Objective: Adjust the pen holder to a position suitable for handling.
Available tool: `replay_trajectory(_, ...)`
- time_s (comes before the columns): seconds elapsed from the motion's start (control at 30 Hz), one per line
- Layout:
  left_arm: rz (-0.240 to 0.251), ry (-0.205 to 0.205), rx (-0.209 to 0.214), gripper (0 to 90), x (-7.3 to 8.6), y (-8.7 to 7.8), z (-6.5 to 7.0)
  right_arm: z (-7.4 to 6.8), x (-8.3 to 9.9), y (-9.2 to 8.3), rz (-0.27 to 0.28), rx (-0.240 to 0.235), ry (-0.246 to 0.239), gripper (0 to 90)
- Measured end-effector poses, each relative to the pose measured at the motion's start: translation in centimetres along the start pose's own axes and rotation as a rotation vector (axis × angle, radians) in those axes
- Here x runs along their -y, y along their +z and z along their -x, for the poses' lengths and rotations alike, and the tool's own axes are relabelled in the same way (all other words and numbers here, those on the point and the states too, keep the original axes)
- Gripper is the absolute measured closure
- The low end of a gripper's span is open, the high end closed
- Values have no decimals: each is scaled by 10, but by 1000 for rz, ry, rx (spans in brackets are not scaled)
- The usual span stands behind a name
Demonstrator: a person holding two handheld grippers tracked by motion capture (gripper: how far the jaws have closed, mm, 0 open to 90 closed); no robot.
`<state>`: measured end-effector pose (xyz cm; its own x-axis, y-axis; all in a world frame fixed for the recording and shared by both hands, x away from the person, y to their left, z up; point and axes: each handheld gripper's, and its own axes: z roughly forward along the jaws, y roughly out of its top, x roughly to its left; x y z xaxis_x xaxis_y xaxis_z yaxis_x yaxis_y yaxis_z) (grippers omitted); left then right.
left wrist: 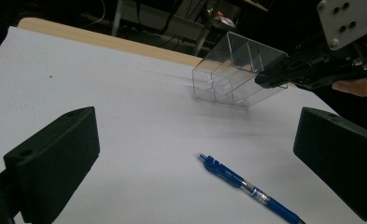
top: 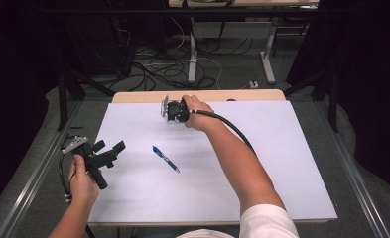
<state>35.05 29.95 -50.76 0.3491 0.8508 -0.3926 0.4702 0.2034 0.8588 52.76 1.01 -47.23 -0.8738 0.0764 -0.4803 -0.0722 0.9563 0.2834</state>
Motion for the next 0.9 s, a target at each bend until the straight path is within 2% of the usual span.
replay_trajectory(0.03, 6, -1, 0, 2, 0, 0, 0, -1, 1, -1, 20, 7, -5, 890)
replay_trajectory(0.2, 4, -2, -3, 2, 0, 0, 0, -2, 2, -15, 1, 25, -33, 889)
replay_trajectory(0.37, 5, 2, -6, 2, 0, 0, 0, -8, 8, -29, 25, 37, -57, 888)
replay_trajectory(0.4, 3, 1, -7, 2, 0, 0, 0, -9, 9, -33, 10, 37, -62, 888)
replay_trajectory(0.47, 0, 1, -8, 2, 0, 0, 0, -12, 12, -38, 18, 34, -74, 888)
replay_trajectory(0.77, -1, 10, -11, 2, 1, 1, 1, -32, 30, -56, 20, 21, -85, 888)
replay_trajectory(0.83, -5, 18, -15, 2, 0, 1, 1, -42, 36, -59, 40, 9, -72, 886)
replay_trajectory(0.87, -4, 13, -15, 2, 1, 1, 1, -45, 38, -62, 20, 2, -76, 886)
replay_trajectory(0.9, -2, 10, -15, 2, 1, 1, 2, -48, 39, -62, 32, -4, -75, 886)
